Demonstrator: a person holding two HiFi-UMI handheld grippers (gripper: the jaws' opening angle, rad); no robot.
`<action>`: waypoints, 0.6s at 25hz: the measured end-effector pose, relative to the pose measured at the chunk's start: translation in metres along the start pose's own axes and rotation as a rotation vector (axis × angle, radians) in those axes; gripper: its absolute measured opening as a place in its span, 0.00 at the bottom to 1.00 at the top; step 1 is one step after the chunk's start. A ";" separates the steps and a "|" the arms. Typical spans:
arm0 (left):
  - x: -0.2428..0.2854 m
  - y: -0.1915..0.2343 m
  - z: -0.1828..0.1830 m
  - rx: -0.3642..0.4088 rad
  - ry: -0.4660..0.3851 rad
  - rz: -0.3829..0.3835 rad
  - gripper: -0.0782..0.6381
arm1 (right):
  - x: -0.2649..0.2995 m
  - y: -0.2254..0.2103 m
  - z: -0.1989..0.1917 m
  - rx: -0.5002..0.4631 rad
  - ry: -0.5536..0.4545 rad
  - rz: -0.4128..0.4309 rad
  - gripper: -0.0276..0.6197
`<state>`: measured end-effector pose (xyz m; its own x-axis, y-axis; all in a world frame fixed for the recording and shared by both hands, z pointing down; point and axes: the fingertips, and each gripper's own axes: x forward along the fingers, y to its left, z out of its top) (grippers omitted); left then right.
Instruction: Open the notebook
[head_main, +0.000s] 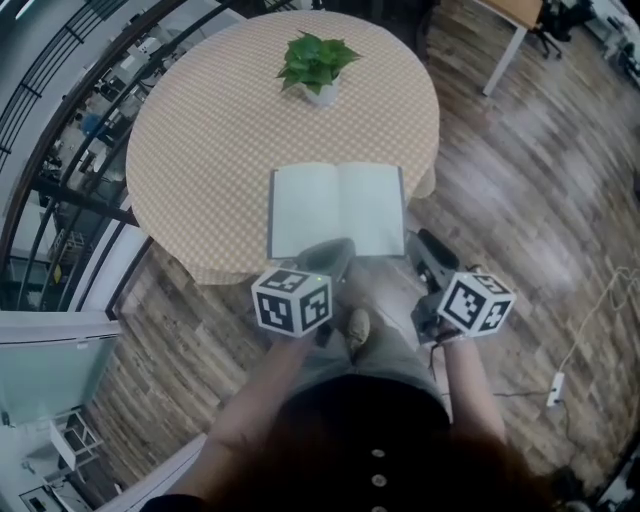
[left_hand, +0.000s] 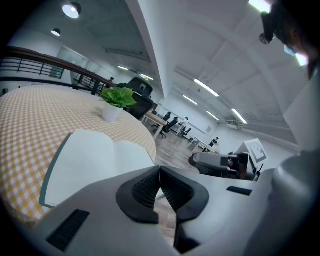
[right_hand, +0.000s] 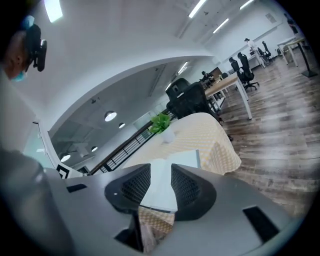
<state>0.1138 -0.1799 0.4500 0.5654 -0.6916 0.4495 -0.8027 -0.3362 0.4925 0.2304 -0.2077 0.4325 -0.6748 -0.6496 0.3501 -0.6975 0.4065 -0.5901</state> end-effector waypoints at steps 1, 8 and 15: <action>-0.002 -0.002 0.002 0.006 -0.002 -0.003 0.12 | 0.000 0.009 0.007 0.001 -0.016 0.018 0.23; -0.028 -0.003 0.035 0.021 -0.072 -0.023 0.12 | 0.013 0.053 0.020 -0.040 -0.038 0.088 0.23; -0.064 -0.009 0.071 0.084 -0.145 -0.068 0.12 | 0.017 0.117 0.023 -0.215 -0.034 0.144 0.17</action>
<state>0.0715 -0.1783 0.3643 0.5909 -0.7482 0.3018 -0.7798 -0.4338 0.4513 0.1430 -0.1865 0.3525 -0.7651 -0.5948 0.2466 -0.6323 0.6216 -0.4625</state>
